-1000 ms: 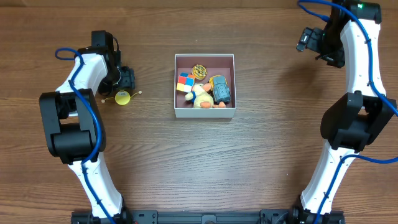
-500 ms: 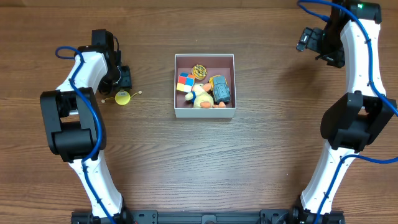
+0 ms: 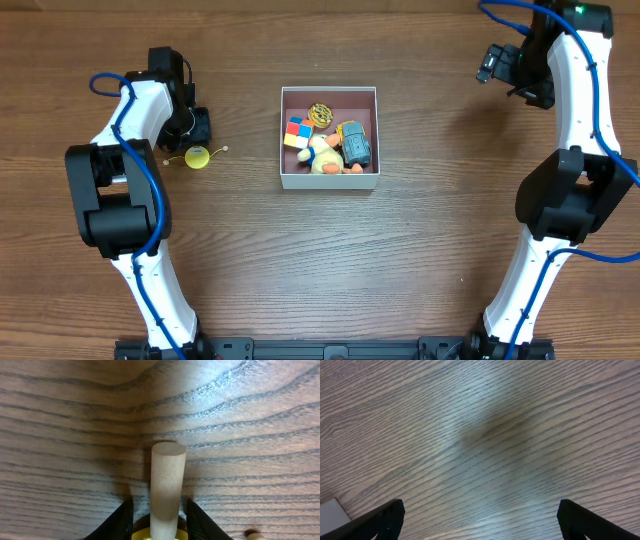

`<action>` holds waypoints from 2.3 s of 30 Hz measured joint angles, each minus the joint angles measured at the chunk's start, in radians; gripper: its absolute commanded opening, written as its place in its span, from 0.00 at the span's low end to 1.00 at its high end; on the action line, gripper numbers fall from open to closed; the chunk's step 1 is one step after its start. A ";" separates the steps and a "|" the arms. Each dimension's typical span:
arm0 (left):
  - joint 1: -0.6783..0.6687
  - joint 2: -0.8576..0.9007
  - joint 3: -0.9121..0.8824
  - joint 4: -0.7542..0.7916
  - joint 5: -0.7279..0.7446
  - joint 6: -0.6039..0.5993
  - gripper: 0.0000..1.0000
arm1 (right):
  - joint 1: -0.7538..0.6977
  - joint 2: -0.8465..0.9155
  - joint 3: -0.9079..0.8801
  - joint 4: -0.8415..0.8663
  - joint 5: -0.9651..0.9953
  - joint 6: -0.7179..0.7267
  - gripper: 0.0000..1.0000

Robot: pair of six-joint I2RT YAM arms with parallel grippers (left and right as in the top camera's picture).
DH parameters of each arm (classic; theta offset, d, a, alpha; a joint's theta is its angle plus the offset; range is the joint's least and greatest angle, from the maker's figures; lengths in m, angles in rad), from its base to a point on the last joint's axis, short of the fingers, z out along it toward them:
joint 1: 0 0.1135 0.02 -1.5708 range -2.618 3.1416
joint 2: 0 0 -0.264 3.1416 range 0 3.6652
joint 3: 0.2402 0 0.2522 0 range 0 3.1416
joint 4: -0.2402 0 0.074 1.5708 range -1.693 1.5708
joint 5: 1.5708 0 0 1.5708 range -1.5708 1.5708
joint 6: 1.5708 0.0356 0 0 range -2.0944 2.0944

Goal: Pack container
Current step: 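Close the left gripper on the wooden stick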

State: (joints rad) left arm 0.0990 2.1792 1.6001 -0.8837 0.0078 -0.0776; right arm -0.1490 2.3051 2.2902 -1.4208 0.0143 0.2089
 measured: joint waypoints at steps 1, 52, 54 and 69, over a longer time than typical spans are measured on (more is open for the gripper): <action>0.000 0.000 0.000 0.000 0.000 0.000 0.31 | 0.000 0.000 0.000 0.001 0.000 0.000 1.00; 0.000 0.013 0.114 -0.109 -0.007 -0.027 0.35 | 0.000 0.000 0.000 0.001 0.000 0.000 1.00; 0.000 0.014 0.109 -0.105 -0.008 -0.027 0.35 | 0.000 0.000 0.000 0.000 0.000 0.000 1.00; 0.000 0.015 0.050 -0.043 -0.009 -0.027 0.39 | 0.000 0.000 0.000 0.000 0.000 0.000 1.00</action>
State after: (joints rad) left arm 0.0990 2.1941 1.6505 -0.9268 -0.0013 -0.1051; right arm -0.1490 2.3051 2.2902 -1.4204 0.0139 0.2089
